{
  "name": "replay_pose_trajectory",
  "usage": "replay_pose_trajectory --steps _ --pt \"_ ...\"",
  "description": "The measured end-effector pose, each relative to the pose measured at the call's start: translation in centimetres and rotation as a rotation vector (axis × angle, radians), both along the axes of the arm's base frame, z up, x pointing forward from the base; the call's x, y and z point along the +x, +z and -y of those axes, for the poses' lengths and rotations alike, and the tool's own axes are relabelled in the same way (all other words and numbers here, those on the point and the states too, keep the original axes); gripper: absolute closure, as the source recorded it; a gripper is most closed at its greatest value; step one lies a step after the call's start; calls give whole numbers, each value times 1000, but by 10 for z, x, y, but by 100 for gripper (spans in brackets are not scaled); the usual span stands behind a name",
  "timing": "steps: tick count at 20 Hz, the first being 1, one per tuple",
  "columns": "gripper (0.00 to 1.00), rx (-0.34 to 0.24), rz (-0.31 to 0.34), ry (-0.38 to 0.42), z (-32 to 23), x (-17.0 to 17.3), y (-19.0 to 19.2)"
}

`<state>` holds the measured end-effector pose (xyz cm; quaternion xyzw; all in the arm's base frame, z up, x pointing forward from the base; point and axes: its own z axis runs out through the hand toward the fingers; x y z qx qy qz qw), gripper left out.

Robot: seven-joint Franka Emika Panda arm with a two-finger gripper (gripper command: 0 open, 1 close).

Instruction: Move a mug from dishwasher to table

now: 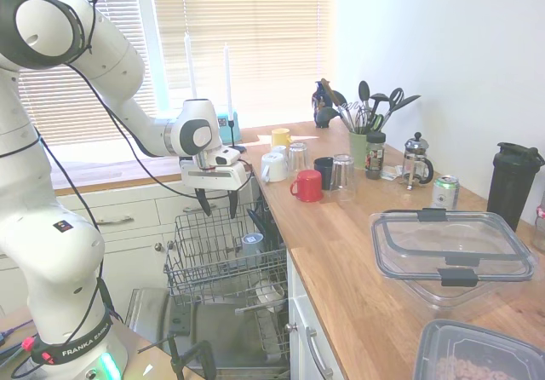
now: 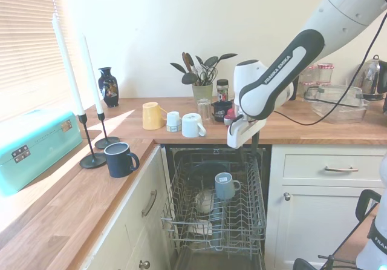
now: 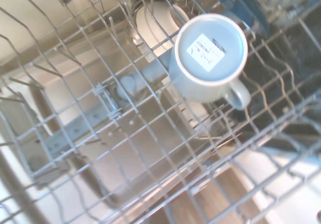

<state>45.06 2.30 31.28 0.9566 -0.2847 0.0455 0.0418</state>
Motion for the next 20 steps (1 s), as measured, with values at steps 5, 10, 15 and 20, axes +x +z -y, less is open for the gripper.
replay_pose_trajectory --steps 5,10,15,20 --pt "0 -52 -28 97 -9 27 -28" --pt "0 -76 -41 161 -18 48 -54" --pt "0 -119 -33 231 -12 53 -80" --pt "0 -127 -42 276 6 54 -97"
